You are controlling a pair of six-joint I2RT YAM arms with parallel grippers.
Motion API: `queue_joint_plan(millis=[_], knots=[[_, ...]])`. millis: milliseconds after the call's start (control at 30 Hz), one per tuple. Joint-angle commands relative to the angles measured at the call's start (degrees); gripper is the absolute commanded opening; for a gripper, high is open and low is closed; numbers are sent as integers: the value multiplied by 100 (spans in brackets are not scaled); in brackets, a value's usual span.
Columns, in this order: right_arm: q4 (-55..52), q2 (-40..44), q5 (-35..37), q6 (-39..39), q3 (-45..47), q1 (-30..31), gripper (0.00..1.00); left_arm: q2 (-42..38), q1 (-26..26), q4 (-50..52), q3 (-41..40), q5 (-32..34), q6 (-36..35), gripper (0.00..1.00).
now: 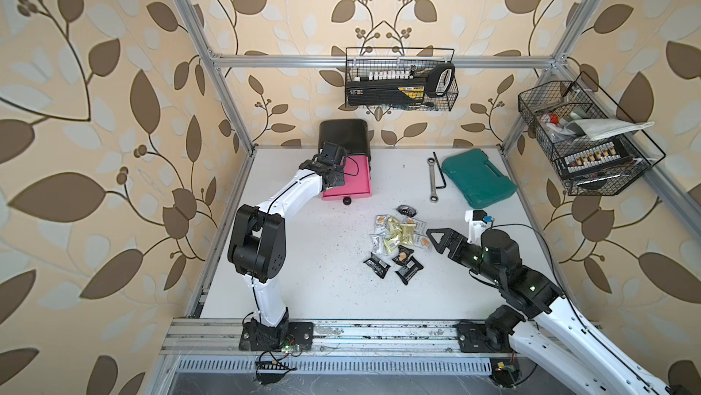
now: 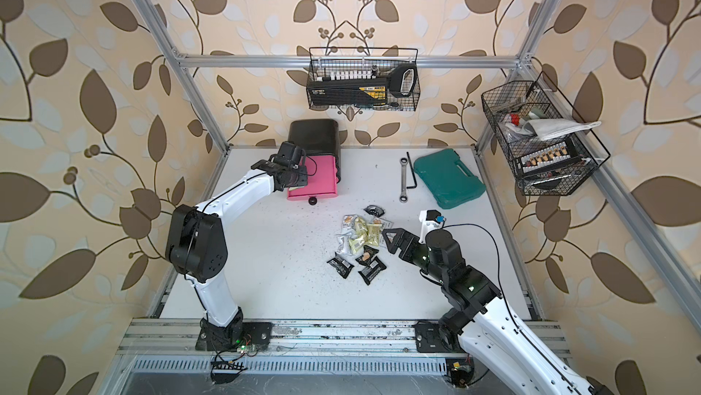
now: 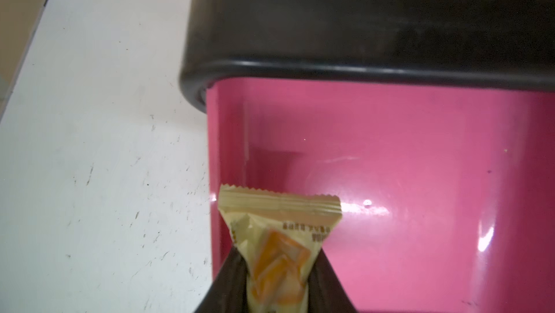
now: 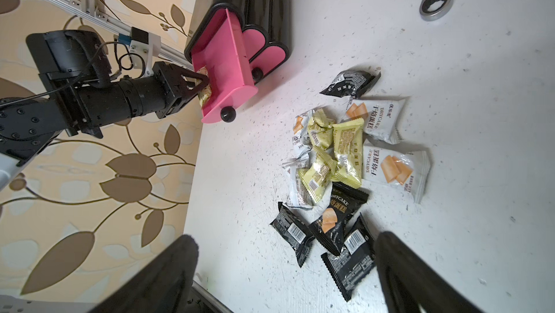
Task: Place the cookies into the drawer by color
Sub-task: Place the cookie in the drawer.
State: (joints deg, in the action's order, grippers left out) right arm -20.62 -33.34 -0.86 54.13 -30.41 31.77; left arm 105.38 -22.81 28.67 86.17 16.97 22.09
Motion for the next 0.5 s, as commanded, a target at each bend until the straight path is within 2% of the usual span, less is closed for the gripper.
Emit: queue_joint_plan(millis=[0, 67, 200, 333, 400, 467], knots=[[-185, 122, 165, -90, -35, 35, 94, 9, 57, -92, 214, -120, -77, 36], [-210, 161, 198, -89, -21, 36, 94, -8, 57, -114, 182, -150, -54, 43], [-217, 173, 185, -87, -35, 32, 94, -126, 57, -68, 171, -142, -48, 49], [-214, 153, 174, -87, -59, 32, 94, -486, 57, 29, 118, -230, 1, 50], [-190, 138, 183, -97, -61, 32, 94, -793, 48, -6, 37, -479, 76, 50], [-149, 86, 186, -115, -62, 36, 94, -1182, 48, -194, -165, -1039, 224, 50]])
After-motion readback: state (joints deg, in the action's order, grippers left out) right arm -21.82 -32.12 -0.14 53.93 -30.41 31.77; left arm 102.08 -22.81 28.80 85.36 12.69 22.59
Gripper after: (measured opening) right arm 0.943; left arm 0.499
